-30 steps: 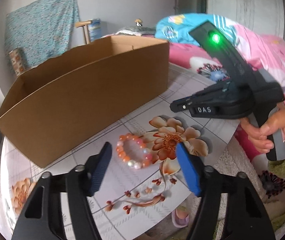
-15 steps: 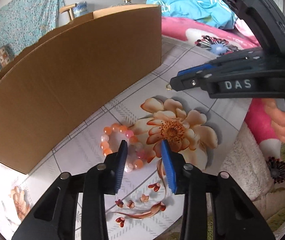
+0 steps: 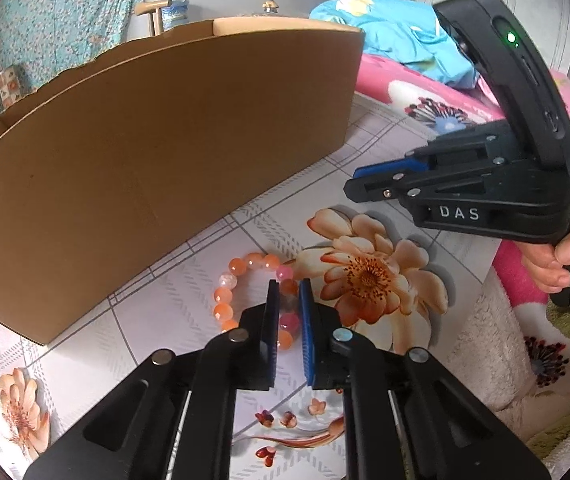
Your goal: Organize jewelry
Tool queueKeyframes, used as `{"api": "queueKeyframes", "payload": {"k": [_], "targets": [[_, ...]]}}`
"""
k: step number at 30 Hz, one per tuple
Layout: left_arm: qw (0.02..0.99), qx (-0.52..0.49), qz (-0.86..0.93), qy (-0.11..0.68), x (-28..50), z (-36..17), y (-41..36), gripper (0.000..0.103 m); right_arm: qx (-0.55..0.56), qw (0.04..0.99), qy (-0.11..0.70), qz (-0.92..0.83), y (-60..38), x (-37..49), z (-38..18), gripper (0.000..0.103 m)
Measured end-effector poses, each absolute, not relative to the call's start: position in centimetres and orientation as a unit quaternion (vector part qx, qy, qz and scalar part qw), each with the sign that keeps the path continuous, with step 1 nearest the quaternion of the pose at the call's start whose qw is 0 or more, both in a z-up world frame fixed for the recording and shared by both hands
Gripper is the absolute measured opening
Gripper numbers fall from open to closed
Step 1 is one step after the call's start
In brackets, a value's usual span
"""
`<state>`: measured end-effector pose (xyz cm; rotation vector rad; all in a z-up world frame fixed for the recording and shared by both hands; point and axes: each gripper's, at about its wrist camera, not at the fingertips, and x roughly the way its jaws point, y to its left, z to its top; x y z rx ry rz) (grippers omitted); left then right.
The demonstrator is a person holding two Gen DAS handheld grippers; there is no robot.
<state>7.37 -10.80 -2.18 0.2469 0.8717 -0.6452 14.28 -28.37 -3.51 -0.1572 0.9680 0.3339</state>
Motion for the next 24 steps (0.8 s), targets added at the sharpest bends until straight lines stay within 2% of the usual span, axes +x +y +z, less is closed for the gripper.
{"api": "queueKeyframes", "payload": {"k": [4, 5, 14, 17, 20, 24], "targets": [[0.854, 0.103, -0.312, 0.404, 7.2, -1.5, -10.1, 0.009, -0.063, 0.870, 0.464, 0.157, -28.6, 14.3, -3.4, 0.008], [0.855, 0.101, -0.313, 0.400, 7.1, -1.2, -10.0, 0.009, -0.057, 0.870, 0.464, 0.157, -28.7, 14.1, -3.3, 0.000], [0.868, 0.085, -0.311, 0.377, 5.7, 0.9, -7.7, 0.009, -0.005, 0.875, 0.458, 0.160, -30.5, 13.8, -2.5, 0.000], [0.870, 0.082, -0.308, 0.376, 5.3, 1.1, -7.4, 0.009, -0.002, 0.872, 0.460, 0.164, -30.7, 13.7, -2.3, 0.004], [0.870, 0.084, -0.305, 0.378, 5.1, 0.9, -7.3, 0.009, -0.028, 0.873, 0.458, 0.166, -29.9, 13.8, -2.2, 0.020], [0.871, 0.077, -0.303, 0.380, 5.1, 0.7, -6.8, 0.009, -0.073, 0.868, 0.460, 0.172, -28.3, 14.1, -2.3, 0.022]]}}
